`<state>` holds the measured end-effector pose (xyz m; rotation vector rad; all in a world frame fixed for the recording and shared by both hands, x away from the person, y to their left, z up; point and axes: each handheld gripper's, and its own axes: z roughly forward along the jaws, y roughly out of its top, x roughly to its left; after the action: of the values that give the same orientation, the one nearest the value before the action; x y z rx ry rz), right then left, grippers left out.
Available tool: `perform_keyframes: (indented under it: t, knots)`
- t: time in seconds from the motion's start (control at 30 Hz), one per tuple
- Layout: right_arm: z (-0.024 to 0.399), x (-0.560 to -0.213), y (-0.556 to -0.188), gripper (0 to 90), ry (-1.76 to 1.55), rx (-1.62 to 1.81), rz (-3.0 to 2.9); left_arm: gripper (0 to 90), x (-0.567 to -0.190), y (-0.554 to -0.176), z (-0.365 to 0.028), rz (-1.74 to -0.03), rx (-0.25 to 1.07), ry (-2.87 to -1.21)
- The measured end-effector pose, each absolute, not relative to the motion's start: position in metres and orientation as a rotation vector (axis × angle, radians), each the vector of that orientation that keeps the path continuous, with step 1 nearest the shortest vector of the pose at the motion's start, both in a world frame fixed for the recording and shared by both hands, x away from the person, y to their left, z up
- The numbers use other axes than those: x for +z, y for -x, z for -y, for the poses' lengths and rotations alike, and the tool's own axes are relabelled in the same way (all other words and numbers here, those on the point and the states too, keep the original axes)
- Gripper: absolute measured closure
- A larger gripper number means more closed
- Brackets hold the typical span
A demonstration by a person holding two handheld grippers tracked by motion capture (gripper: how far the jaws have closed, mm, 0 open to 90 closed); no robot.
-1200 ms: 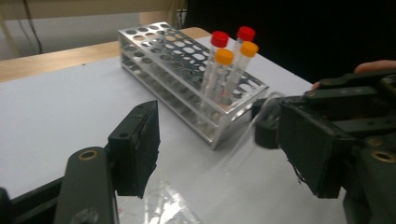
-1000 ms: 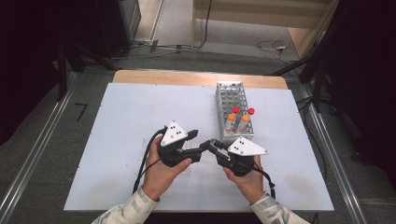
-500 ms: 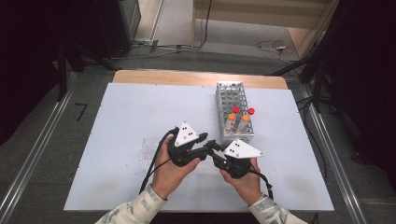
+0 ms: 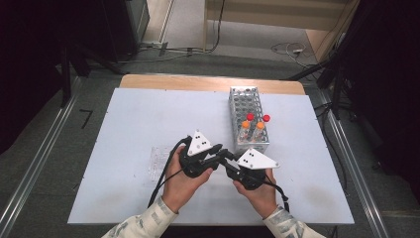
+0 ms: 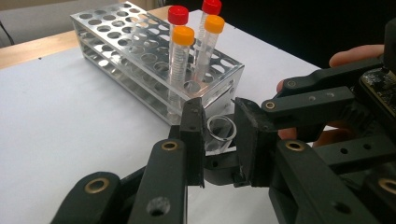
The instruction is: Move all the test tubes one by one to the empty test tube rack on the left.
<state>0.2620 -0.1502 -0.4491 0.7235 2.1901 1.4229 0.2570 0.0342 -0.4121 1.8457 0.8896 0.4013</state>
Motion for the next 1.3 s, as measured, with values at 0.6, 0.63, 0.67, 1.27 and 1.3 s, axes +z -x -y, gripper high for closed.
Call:
perform_keyframes:
  t: [0.6,0.63,0.67,1.27,1.3]
  knots:
    - [0.159,-0.439,-0.252,31.1,-0.709,1.602,-2.207,77.3,-0.394,-0.251,-0.053,-0.887,0.396,-1.773]
    - [0.159,-0.439,-0.251,28.2,-0.702,1.610,-2.211,77.4,-0.393,-0.250,-0.055,-0.887,0.397,-1.769]
    - [0.160,-0.438,-0.251,26.4,-0.696,1.617,-2.215,77.3,-0.391,-0.250,-0.057,-0.889,0.396,-1.762]
    - [0.191,-0.442,-0.266,17.9,-0.837,1.563,-2.148,77.3,-0.374,-0.245,-0.106,-0.994,0.458,-1.743]
    - [0.192,-0.442,-0.267,18.0,-0.838,1.557,-2.150,77.3,-0.374,-0.246,-0.107,-1.000,0.459,-1.740]
